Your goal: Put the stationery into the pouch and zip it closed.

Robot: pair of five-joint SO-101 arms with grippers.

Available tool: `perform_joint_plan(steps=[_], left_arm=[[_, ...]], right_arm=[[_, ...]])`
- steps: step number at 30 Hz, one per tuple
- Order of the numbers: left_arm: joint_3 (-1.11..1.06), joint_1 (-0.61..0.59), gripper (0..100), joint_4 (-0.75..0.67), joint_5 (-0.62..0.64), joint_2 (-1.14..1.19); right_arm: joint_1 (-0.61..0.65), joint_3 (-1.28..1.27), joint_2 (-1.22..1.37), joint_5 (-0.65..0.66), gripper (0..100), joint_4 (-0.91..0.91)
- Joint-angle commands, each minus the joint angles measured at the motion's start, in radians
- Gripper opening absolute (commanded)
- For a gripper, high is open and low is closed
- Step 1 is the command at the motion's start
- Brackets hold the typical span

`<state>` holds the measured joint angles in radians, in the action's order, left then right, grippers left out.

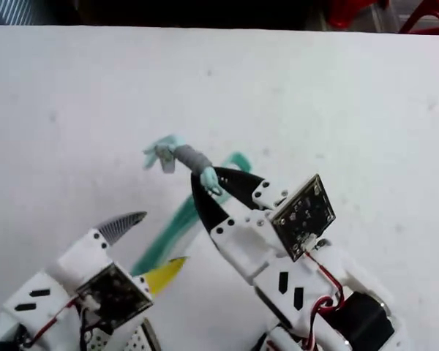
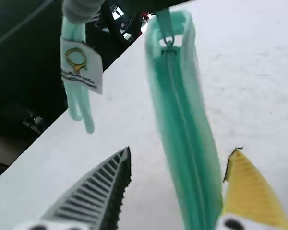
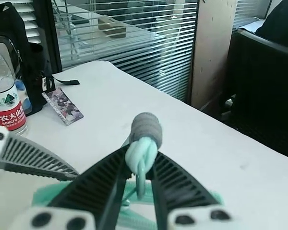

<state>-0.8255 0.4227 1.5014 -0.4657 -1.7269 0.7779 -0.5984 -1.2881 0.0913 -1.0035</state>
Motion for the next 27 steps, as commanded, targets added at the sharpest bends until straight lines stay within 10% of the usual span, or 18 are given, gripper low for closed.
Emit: perform_joint_plan(steps=[1, 10, 27], left_arm=[[-0.087, 0.045, 32, -0.1, 0.034, 0.005], [-0.094, 0.038, 1, -0.135, 0.08, 0.005], [-0.512, 0.001, 2, -0.913, 0.387, 0.01]], right_arm=[[0.012, 0.012, -0.004, -0.008, 1.7, 0.039], [-0.081, -0.026, -0.002, -0.015, 1.7, 0.136], [-0.173, -0.152, 0.074, -0.008, 1.7, 0.412]])
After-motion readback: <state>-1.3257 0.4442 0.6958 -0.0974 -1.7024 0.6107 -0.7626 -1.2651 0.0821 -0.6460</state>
